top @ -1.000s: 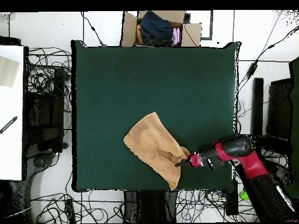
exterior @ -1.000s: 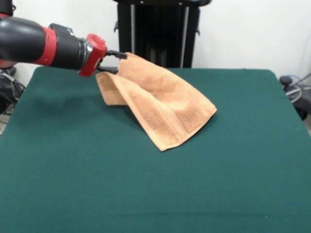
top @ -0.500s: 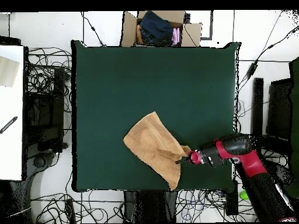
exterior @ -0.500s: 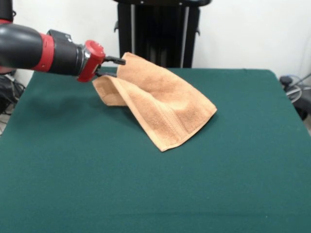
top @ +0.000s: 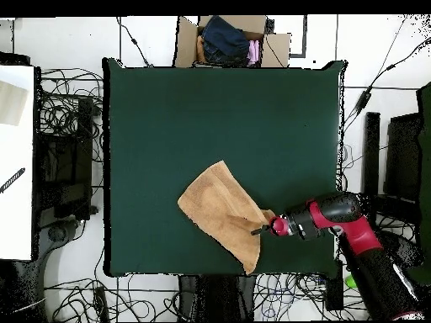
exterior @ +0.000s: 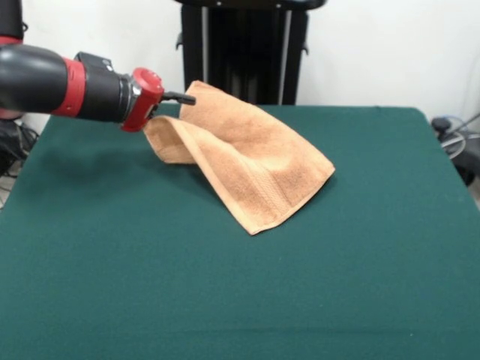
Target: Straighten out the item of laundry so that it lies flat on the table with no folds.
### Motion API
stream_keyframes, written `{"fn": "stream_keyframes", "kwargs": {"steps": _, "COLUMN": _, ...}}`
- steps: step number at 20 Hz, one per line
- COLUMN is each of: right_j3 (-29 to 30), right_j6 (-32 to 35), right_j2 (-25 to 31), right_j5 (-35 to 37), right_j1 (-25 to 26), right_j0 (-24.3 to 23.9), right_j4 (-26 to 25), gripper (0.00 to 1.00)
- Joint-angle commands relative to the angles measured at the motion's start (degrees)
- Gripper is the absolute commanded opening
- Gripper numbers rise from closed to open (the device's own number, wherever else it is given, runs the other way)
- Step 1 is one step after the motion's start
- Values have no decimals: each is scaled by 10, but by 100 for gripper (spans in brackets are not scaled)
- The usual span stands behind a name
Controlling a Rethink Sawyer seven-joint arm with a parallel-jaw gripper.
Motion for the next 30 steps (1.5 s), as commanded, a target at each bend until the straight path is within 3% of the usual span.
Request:
{"fn": "stream_keyframes", "kwargs": {"steps": 1, "right_j3": -64, "right_j6": -72, "right_j2": 23, "right_j5": -7, "right_j1": 20, "right_j0": 26, "right_j4": -1, "gripper": 100}}
{"fn": "stream_keyframes", "kwargs": {"steps": 17, "right_j3": -68, "right_j6": -67, "right_j2": 24, "right_j5": -27, "right_j1": 28, "right_j0": 26, "right_j4": -5, "gripper": 100}}
{"fn": "stream_keyframes", "kwargs": {"steps": 23, "right_j3": -55, "right_j6": -1, "right_j2": -1, "right_j5": -17, "right_j1": 11, "right_j0": 35, "right_j4": 10, "gripper": 100}}
{"fn": "stream_keyframes", "kwargs": {"steps": 30, "right_j3": -16, "right_j6": 16, "right_j2": 11, "right_j5": -78, "right_j1": -18, "right_j0": 27, "right_j4": 3, "gripper": 100}}
